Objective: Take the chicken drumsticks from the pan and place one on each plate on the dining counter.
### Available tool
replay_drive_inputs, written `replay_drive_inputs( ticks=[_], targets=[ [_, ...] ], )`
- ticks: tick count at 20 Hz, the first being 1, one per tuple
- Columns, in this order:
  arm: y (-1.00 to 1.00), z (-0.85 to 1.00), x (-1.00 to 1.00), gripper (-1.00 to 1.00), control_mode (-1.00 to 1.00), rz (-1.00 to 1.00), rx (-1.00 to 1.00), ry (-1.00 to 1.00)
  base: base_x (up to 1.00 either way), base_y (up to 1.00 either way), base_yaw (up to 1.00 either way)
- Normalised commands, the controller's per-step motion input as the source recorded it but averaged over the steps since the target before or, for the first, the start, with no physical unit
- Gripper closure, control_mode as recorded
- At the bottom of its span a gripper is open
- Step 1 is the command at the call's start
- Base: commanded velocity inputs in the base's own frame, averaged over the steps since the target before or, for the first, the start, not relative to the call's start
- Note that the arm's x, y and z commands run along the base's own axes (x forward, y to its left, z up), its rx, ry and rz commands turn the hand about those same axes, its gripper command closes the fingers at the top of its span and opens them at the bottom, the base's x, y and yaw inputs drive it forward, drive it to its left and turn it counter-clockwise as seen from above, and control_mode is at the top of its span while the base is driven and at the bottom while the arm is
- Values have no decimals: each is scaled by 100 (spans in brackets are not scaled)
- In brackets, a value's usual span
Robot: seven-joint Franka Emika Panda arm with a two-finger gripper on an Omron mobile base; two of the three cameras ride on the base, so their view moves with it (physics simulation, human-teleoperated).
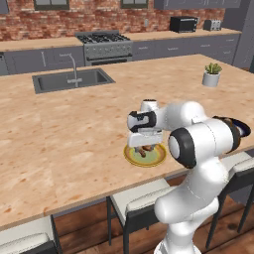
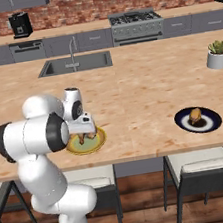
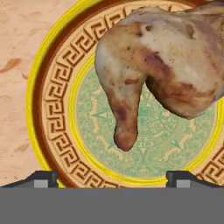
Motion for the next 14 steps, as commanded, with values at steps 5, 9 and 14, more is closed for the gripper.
replay_drive_inputs(
  ticks=[5, 9, 14],
  targets=[
    [-7, 51, -61, -100, -100, -7, 0, 0, 0, 0, 0],
    [-10, 32, -84, -100, -100, -6, 0, 0, 0, 0, 0],
    [-12, 27, -86, -100, -100, -3, 0, 0, 0, 0, 0]
  ],
)
